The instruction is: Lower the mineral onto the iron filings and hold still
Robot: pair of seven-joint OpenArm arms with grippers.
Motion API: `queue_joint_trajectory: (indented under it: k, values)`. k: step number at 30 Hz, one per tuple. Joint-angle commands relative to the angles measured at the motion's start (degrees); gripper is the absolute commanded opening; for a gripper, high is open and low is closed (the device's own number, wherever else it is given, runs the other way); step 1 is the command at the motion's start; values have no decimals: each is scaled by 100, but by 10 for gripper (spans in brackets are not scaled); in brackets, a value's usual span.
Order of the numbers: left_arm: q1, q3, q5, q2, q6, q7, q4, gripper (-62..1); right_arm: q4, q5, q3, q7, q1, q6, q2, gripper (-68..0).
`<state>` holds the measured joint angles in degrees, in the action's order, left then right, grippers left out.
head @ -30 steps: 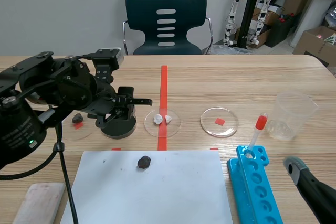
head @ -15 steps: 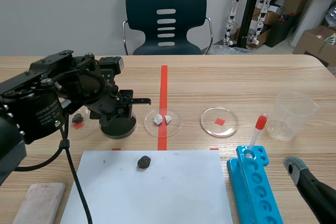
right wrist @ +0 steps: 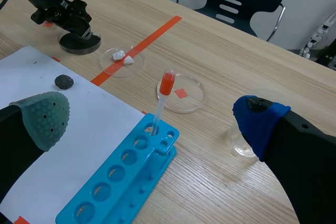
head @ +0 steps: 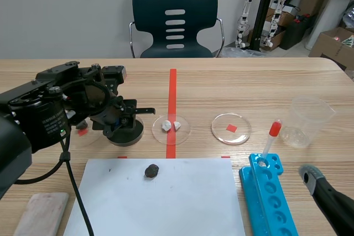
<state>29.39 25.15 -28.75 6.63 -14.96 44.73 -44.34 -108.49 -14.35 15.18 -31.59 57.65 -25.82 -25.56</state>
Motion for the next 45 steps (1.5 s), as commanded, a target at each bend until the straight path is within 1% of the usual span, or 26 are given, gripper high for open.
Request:
queue_joint_trajectory:
  k: [1,8,18,45]
  values:
    - [111,-48,-15,-92,4,-37,-26,-477,-81,-59,11,-87,-37,4,-46,4]
    - [111,-46,-17,-90,4,-168,144,-477,-81,-61,11,-87,-37,4,-46,4]
    - [109,-46,-17,-90,4,-188,271,-477,-81,-61,11,-87,-37,4,-46,4]
    - [111,-46,-15,-87,7,-144,271,-477,-81,-61,11,-87,-37,4,-46,4]
